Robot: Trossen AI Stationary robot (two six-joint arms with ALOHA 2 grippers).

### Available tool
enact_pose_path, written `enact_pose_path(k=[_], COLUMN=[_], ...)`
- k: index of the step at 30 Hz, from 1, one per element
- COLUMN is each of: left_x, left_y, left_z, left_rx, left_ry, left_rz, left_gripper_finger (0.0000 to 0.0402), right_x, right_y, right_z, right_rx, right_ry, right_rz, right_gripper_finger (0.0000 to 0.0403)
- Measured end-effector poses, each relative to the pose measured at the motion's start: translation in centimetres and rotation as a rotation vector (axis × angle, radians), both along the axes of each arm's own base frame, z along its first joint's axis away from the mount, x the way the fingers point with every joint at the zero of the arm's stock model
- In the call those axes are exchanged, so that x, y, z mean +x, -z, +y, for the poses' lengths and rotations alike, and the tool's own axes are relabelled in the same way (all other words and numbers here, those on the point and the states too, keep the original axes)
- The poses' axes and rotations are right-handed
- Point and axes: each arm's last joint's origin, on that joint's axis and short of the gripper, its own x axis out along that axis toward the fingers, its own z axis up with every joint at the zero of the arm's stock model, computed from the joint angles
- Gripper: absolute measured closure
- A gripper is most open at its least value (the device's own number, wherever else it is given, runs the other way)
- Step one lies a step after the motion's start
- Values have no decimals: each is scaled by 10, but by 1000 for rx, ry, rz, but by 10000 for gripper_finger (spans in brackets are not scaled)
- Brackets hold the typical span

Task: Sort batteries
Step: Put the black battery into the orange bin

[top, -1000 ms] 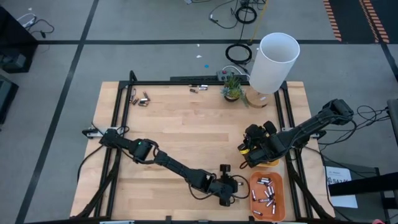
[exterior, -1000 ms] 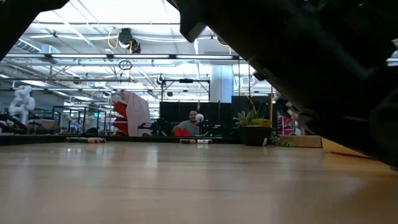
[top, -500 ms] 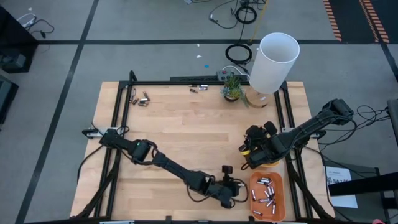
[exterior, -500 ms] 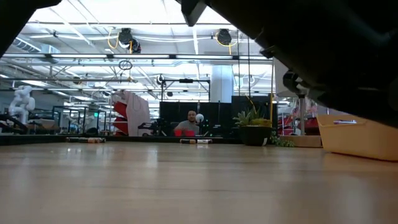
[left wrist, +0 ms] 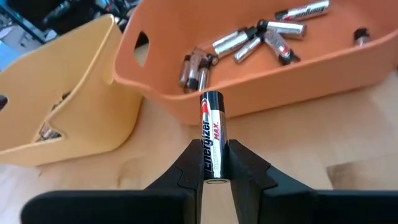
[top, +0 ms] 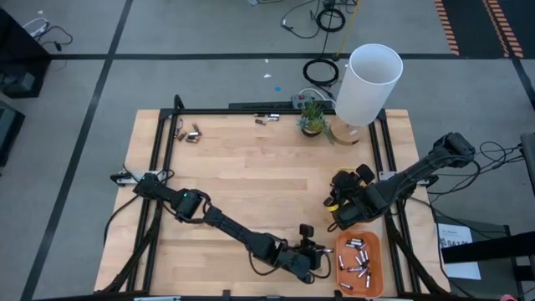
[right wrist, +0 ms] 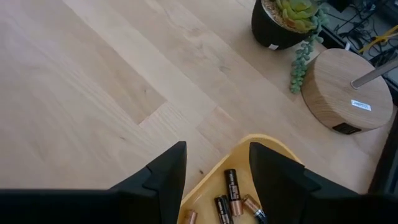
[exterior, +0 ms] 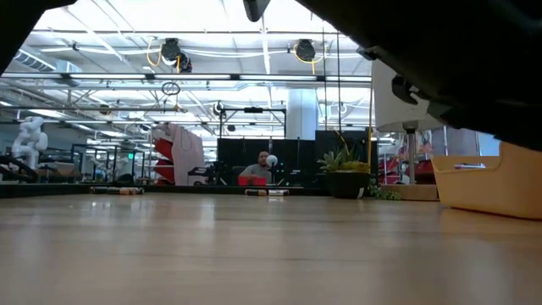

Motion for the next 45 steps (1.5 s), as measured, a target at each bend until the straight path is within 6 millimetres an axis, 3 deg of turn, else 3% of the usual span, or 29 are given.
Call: enact_pose_path(k=[11, 20, 26, 28, 32, 36, 40, 45], left_x=[9, 32, 44, 48, 54, 56, 57, 57], left_y=[-18, -48, -26, -28, -27, -9, -10, -14], left_z=[-2, 21, 37, 40, 42, 42, 42, 41], left_rx=[-3, -191, -336, -344, -422, -454, -460, -428], left_ry=[92, 194, 214, 214, 242, 277, 288, 314], left_rz=[-122, -225, -183, -204, -212, -162, -181, -225], left_gripper_finger=[346, 346, 346, 346, 346, 346, 344, 260], right_x=[-19, -24, -26, -26, -26, -27, -27, -27], right_y=[-17, -21, -22, -22, -22, -23, -23, -23], right_z=[5, 7, 4, 4, 4, 3, 2, 3], right_rx=[-10, 4, -50, -53, -67, -74, -77, -75], right_ry=[1, -4, 15, 16, 14, 14, 10, 9], right_rz=[-143, -174, -201, -197, -200, -193, -187, -183], right_gripper_finger=[236, 236, 236, 236, 236, 236, 236, 236])
